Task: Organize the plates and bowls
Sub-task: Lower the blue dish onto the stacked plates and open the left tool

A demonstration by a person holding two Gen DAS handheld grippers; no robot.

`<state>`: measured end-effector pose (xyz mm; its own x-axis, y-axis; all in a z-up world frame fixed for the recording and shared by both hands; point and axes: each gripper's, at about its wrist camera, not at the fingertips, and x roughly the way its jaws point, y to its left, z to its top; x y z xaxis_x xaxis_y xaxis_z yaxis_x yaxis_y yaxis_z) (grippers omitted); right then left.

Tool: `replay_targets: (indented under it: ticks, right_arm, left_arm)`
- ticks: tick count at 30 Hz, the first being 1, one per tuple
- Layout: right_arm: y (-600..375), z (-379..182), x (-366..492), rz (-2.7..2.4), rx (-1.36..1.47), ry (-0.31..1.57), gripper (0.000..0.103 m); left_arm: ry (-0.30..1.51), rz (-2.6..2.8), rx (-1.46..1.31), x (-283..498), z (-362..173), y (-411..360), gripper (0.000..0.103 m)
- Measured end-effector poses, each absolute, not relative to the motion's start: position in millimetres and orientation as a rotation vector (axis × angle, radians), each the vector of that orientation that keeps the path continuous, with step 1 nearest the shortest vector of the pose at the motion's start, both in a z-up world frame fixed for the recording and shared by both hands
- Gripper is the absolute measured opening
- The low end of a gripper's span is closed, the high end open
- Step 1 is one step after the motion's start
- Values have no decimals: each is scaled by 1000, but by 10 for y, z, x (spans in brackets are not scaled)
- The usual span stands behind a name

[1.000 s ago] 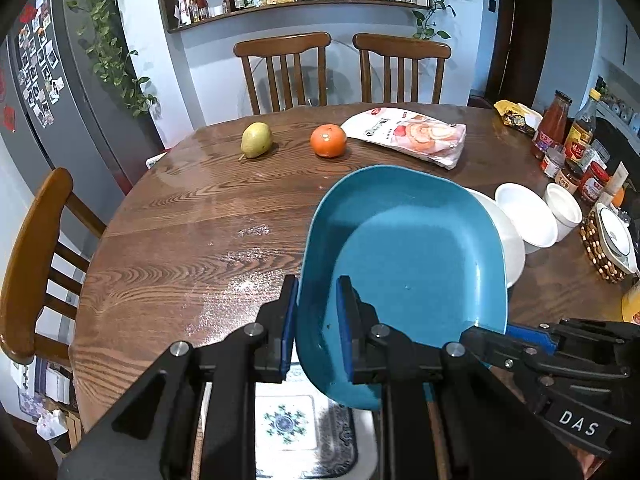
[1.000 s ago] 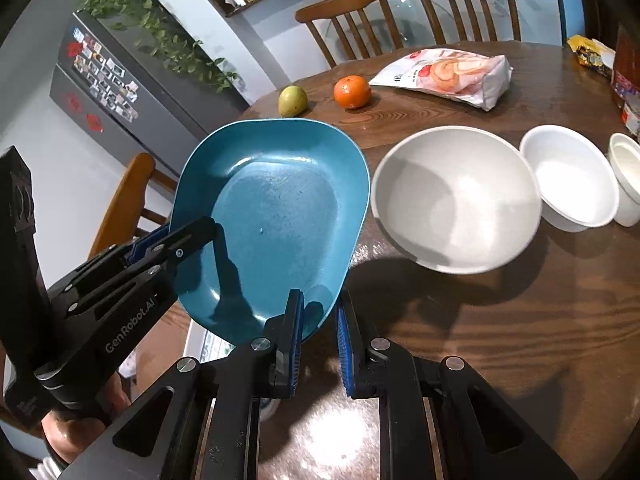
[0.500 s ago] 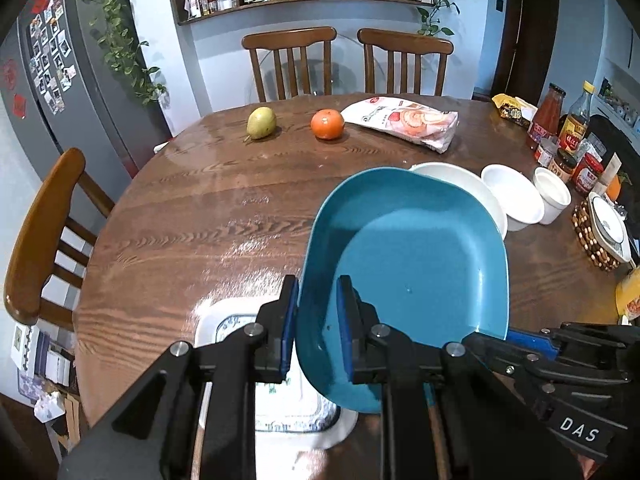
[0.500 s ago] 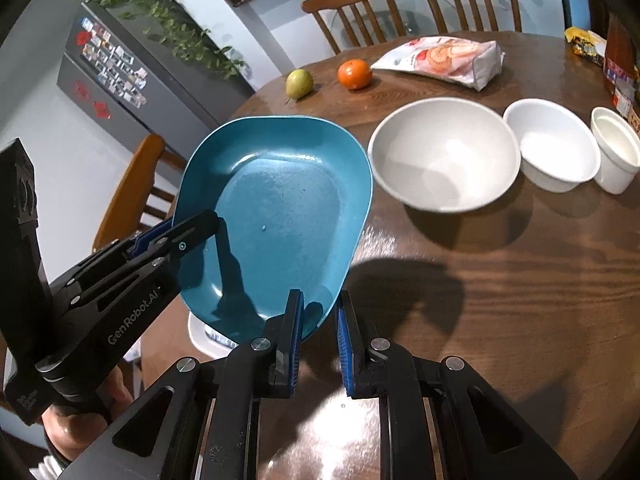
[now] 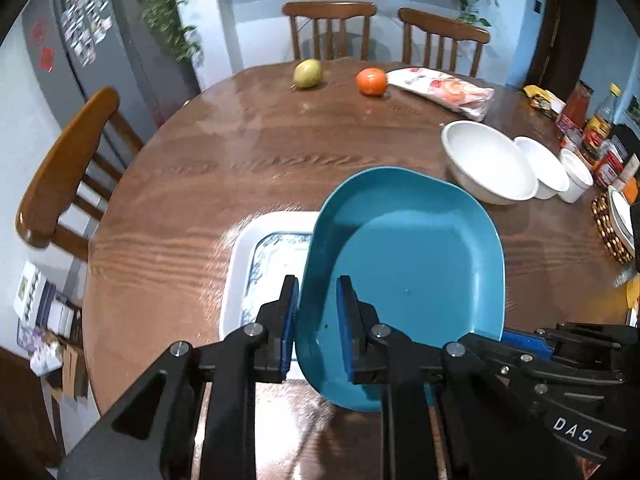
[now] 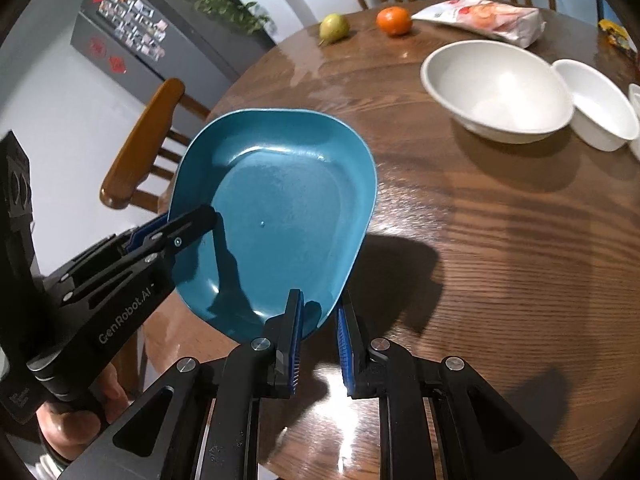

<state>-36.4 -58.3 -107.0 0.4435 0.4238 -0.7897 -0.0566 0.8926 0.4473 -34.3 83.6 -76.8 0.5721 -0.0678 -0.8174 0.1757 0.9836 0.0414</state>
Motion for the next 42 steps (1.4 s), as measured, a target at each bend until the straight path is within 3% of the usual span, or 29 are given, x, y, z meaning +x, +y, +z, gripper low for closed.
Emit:
replay_targets:
  ticks: [20,39,41,42]
  right_arm:
    - [-180,-1296,1,308,282,1146,18]
    - [86,-1280,105,265,167,1132,30]
    - [134,-1270,111,260,137,1133,32]
    - [158,-1265,109,256,117,1134,32]
  left_arm:
    - [1054,-74,71,-46,-1176,1247,18]
    - [1092,-81,124,54,-1323,1280,19]
    - [1085,-82,132,57,-1296,1272,24]
    - [1083,-88,130,57,-1277,1263,32]
